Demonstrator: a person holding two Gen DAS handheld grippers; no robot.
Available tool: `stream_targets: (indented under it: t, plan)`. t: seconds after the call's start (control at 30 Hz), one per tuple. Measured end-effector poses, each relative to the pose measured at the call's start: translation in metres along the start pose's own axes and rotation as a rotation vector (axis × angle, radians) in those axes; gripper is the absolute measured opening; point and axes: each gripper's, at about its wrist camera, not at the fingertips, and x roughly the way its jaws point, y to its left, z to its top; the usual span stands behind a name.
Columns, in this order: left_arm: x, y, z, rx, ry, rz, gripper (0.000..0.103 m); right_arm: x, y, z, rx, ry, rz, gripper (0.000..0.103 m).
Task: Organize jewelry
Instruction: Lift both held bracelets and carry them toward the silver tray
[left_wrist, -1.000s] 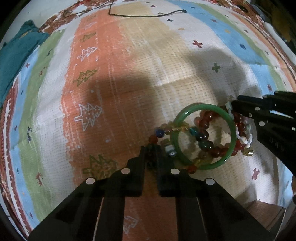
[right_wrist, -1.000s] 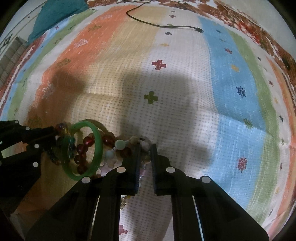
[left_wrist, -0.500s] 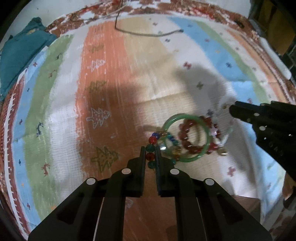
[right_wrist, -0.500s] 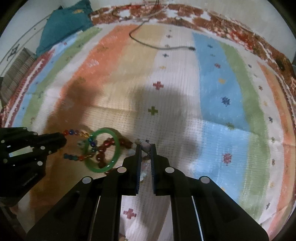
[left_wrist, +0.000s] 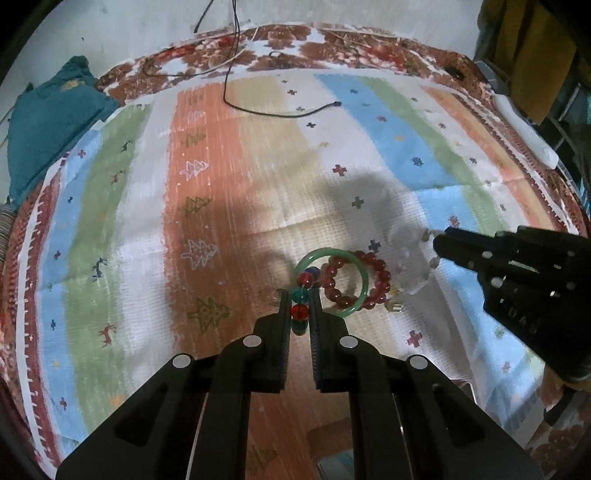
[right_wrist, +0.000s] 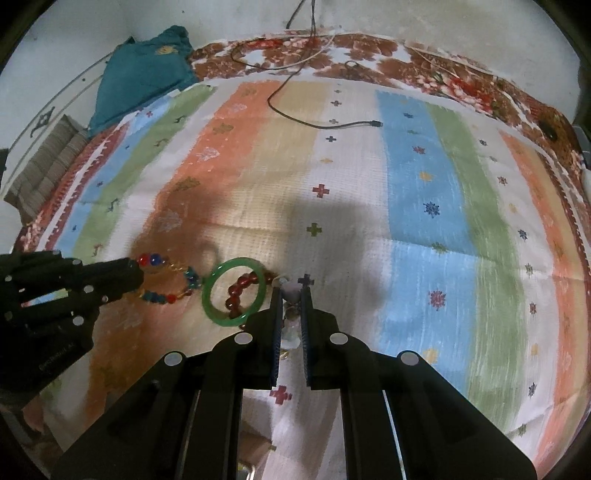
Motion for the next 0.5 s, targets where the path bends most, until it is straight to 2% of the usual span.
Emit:
stream_targets:
  t: [0.5]
  plan:
    - [-0.035,0.001,-0.013,-0.04,-0.059,-0.019,0.009,-0.028,0.008,-0.016,0.006,-0.064,0.0,0.01]
